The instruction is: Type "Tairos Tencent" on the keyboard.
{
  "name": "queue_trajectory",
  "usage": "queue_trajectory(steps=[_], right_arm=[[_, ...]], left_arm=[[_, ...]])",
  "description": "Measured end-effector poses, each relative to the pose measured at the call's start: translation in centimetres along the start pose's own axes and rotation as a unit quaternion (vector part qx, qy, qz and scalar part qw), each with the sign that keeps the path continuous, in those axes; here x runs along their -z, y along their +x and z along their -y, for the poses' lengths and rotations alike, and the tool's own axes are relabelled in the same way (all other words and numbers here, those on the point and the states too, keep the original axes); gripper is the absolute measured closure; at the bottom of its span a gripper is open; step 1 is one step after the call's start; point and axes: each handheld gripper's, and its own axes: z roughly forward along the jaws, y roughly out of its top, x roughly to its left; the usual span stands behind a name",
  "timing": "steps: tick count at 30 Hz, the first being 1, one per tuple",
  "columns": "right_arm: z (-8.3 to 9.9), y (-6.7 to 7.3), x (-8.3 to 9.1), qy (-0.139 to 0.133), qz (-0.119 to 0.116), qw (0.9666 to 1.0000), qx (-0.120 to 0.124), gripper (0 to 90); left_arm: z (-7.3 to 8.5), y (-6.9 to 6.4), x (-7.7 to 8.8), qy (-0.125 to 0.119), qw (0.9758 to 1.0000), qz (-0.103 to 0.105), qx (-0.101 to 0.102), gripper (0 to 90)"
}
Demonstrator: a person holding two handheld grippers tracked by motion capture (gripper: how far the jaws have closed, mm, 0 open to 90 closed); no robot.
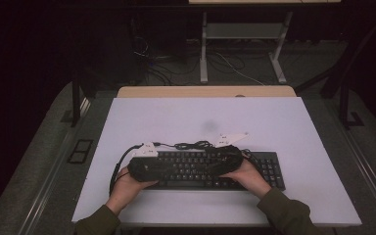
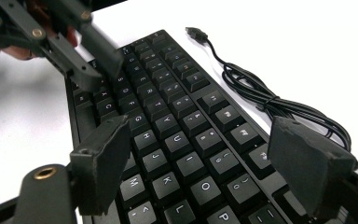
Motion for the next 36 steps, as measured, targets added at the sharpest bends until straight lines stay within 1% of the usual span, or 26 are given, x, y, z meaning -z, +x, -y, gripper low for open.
queue_trajectory(steps=[1,3,5,7,8,9,12,14,18,20,28,36], right_arm=[[0.0,0.0,0.0,-0.001,0.000,1.0000,-0.001,20.7],[0.0,0.0,0.0,-0.001,0.000,1.0000,-0.002,20.7],[0.0,0.0,0.0,0.000,0.000,1.0000,-0.002,20.7],[0.0,0.0,0.0,-0.001,0.001,1.0000,-0.001,20.7],[0.0,-0.1,0.1,-0.002,0.001,1.0000,-0.001,20.7],[0.0,0.0,0.1,-0.001,0.001,1.0000,-0.001,20.7],[0.0,0.0,0.1,-0.002,0.002,1.0000,0.000,20.7],[-0.1,0.0,0.1,-0.003,0.002,1.0000,0.001,20.7],[-0.1,-0.1,0.2,-0.003,0.002,1.0000,0.001,20.6],[-0.1,0.0,0.1,-0.003,0.002,1.0000,0.001,20.6],[-0.1,0.0,0.1,-0.004,0.003,1.0000,0.000,20.6],[-0.1,0.0,0.2,-0.004,0.003,1.0000,-0.001,20.6]], left_arm=[[0.1,0.0,0.0,0.002,1.0000,0.001,-0.001,79.1],[0.1,0.0,-0.1,0.001,0.9999,0.010,0.003,85.7],[0.1,0.1,-0.3,0.007,0.9999,0.011,0.002,89.4],[0.3,0.2,-0.4,0.014,0.9998,0.014,0.001,89.5],[0.3,0.1,-0.5,0.013,0.9998,0.013,0.003,89.5],[0.3,0.2,-0.5,0.019,0.9998,0.012,-0.001,89.5],[0.4,0.2,-0.8,0.019,0.9997,0.014,0.001,89.5],[0.4,0.2,-0.8,0.028,0.9995,0.015,-0.005,89.5],[0.4,0.2,-0.9,0.031,0.9994,0.018,-0.007,89.5],[0.5,0.2,-0.9,0.032,0.9993,0.019,-0.002,89.5],[0.6,0.1,-1.1,0.044,0.9988,0.020,-0.007,89.5],[0.6,0.1,-1.2,0.047,0.9987,0.021,-0.007,89.4]])
